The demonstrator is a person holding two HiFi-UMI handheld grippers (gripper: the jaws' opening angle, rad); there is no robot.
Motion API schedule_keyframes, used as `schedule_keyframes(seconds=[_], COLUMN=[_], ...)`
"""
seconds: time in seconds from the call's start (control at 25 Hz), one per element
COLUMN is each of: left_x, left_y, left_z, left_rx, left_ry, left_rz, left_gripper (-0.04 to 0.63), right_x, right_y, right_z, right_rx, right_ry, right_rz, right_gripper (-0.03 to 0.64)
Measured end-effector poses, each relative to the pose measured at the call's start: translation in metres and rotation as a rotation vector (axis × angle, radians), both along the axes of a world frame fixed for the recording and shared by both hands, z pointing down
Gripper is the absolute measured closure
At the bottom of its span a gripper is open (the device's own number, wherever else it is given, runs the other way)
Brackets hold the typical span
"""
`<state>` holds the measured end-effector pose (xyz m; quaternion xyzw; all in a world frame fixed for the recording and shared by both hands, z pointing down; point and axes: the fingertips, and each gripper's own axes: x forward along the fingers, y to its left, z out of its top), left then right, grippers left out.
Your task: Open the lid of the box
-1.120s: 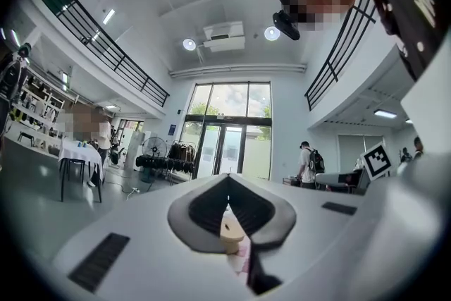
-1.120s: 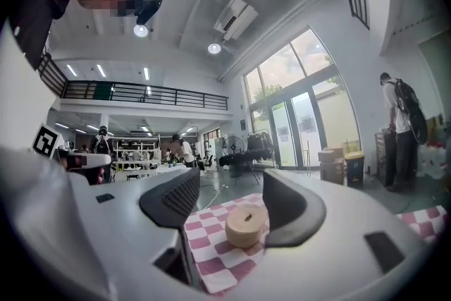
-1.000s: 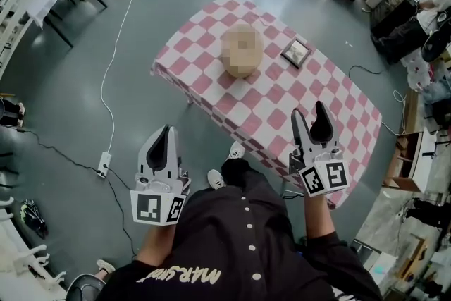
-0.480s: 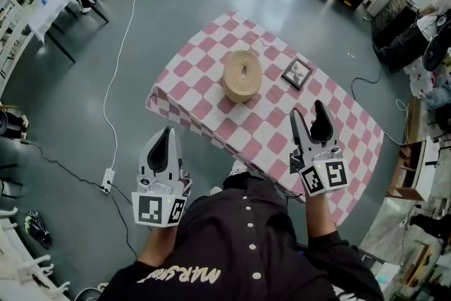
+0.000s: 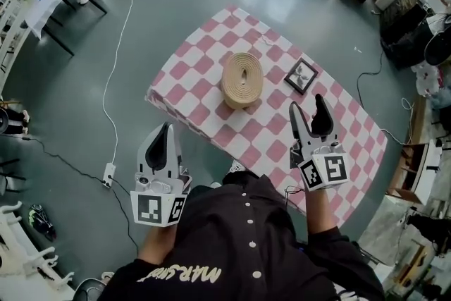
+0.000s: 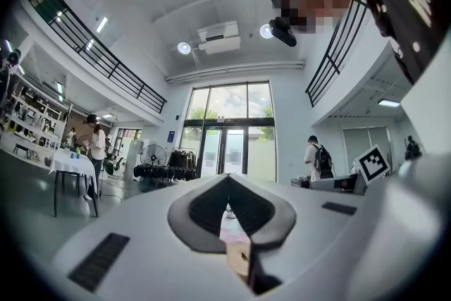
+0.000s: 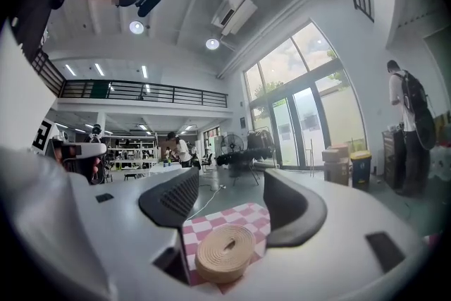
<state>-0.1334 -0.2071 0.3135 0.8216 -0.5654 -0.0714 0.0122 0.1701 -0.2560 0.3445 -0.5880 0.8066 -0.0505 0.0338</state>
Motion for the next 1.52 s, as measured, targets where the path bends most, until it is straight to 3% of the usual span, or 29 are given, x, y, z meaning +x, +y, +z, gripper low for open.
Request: schedule_keyframes(seconds=[0.32,0.84,1.04,1.52], left_x=[0.0,-0.032,-0.037,-0.038], left_y=[-0.025,-0.085,-0.098,-0.116], left_z=[0.012,0.034,0.039,0.047], left_rx=[-0.024,-0.075,-0.094,-0.128], left_ry=[-0.002,-0.022,-0.017,-0.036], left_rz=[-0.035,0.081,0.095,0.092], left_gripper=[0.584,0.584,0.584,0.584], right_x=[-0.006,-0.042,-0.044,-0.041], right_y=[-0.047,-0.081,-0.096,-0.15], right_z=[0.05,0.105,0.135,0.242], right_rx=[-0.165,-0.326,-0.419,-0.627], right_ry=[0.0,0.025,0.002,0.092], right_rz=[-0.031,0.025,0.044,0.07], right_gripper=[0.324,0.319,0.314,0.273])
